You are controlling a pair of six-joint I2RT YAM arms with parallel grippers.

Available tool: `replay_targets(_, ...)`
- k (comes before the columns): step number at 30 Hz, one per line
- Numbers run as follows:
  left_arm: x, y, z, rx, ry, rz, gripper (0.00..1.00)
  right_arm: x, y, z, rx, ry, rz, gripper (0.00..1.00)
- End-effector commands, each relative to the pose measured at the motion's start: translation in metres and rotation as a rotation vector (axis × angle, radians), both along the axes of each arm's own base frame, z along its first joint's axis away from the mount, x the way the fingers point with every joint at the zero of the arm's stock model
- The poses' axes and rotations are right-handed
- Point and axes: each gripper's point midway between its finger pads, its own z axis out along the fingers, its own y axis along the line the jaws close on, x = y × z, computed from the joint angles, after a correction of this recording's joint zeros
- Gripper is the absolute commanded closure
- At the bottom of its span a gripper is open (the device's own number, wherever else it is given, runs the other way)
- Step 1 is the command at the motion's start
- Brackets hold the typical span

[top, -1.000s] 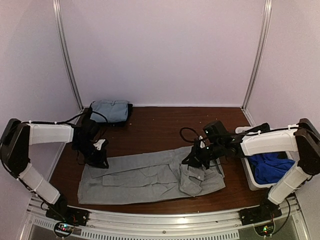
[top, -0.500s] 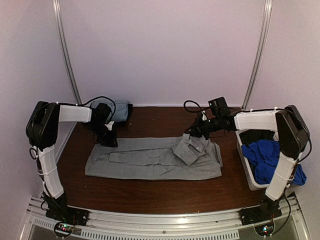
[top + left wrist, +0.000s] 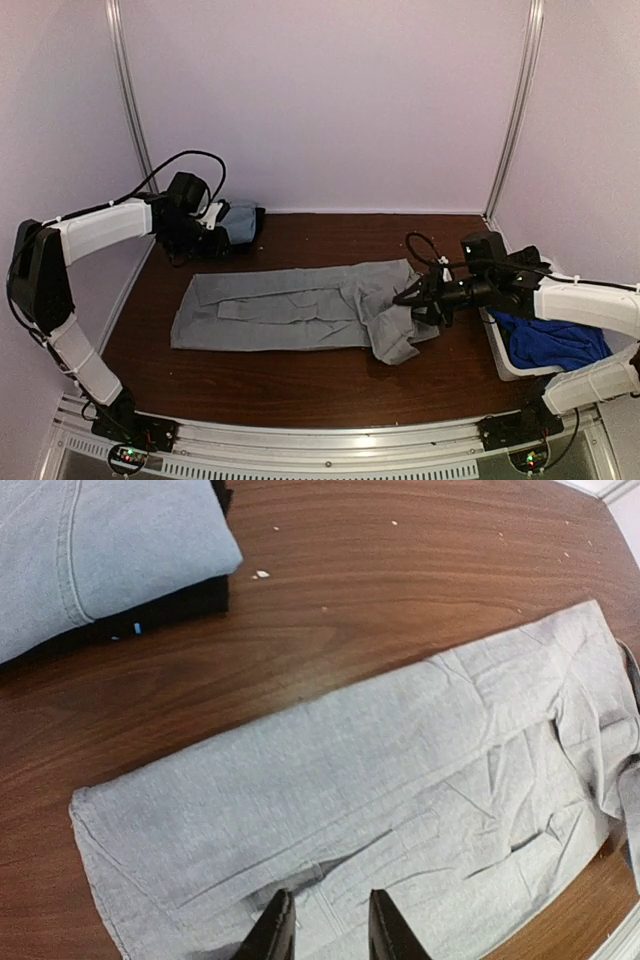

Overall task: Fold and stack the mixed laundry pile
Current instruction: Fold the 1/3-folded shirt at the center of the board, then smooth out the rectangle-folded shirt at the center of the board.

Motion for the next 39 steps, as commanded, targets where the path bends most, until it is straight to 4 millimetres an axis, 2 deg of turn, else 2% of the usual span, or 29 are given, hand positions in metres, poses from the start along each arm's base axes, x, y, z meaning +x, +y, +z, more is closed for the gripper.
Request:
replay_targets(1, -0.023, -0.01, -0.004, 0.011, -0.029, -0.064, 0.72, -0.049, -0.054, -0.062, -0.259, 0.188, -0.091, 0.6)
replay_targets(3, -0.033, -0.011, -0.005, 0.003, -0.026, -0.068, 0.72, -0.059, -0.081, -0.061, -0.407, 0.147, -0.105, 0.45)
replay_targets(4, -0.037, -0.01, -0.005, 0.002, -0.026, -0.064, 0.71, -0.062, -0.091, -0.057, -0.465, 0.128, -0.099, 0.41)
replay_targets(6, -0.044, -0.01, -0.004, -0.005, -0.034, -0.066, 0.71, -0.066, -0.098, -0.05, -0.523, 0.093, -0.073, 0.35)
replay_targets(8, -0.05, -0.009, 0.0, -0.018, -0.052, -0.062, 0.68, -0.068, -0.094, -0.044, -0.532, 0.046, -0.039, 0.33)
replay_targets(10, -0.054, -0.008, 0.003, -0.029, -0.062, -0.061, 0.65, -0.075, -0.087, -0.048, -0.557, 0.046, 0.013, 0.25)
replay_targets(13, -0.057, -0.008, 0.01, -0.035, -0.083, -0.061, 0.61, -0.088, -0.078, -0.059, -0.711, 0.026, 0.131, 0.23)
replay_targets(15, -0.058, -0.008, 0.011, -0.039, -0.089, -0.061, 0.6, -0.098, -0.059, -0.06, -0.8, -0.04, 0.236, 0.23)
replay_targets(22, -0.064, -0.006, 0.01, -0.046, -0.08, -0.041, 0.59, -0.103, -0.011, -0.079, -1.074, -0.158, 0.43, 0.24)
replay_targets(30, -0.071, 0.003, 0.013, -0.035, -0.095, -0.013, 0.58, -0.11, 0.017, -0.124, -1.257, -0.167, 0.52, 0.22)
replay_targets(32, -0.073, 0.004, 0.013, -0.036, -0.095, -0.013, 0.58, -0.113, 0.016, -0.139, -1.302, -0.156, 0.541, 0.23)
replay_targets(35, -0.075, 0.005, 0.016, -0.032, -0.098, -0.012, 0.58, -0.115, 0.006, -0.155, -1.365, -0.131, 0.558, 0.29)
replay_targets(37, -0.074, 0.005, 0.019, -0.032, -0.108, -0.014, 0.57, -0.115, 0.007, -0.156, -1.36, -0.13, 0.558, 0.46)
replay_targets(39, -0.074, 0.006, 0.02, -0.027, -0.116, -0.02, 0.57, -0.113, 0.013, -0.148, -1.33, -0.137, 0.554, 0.69)
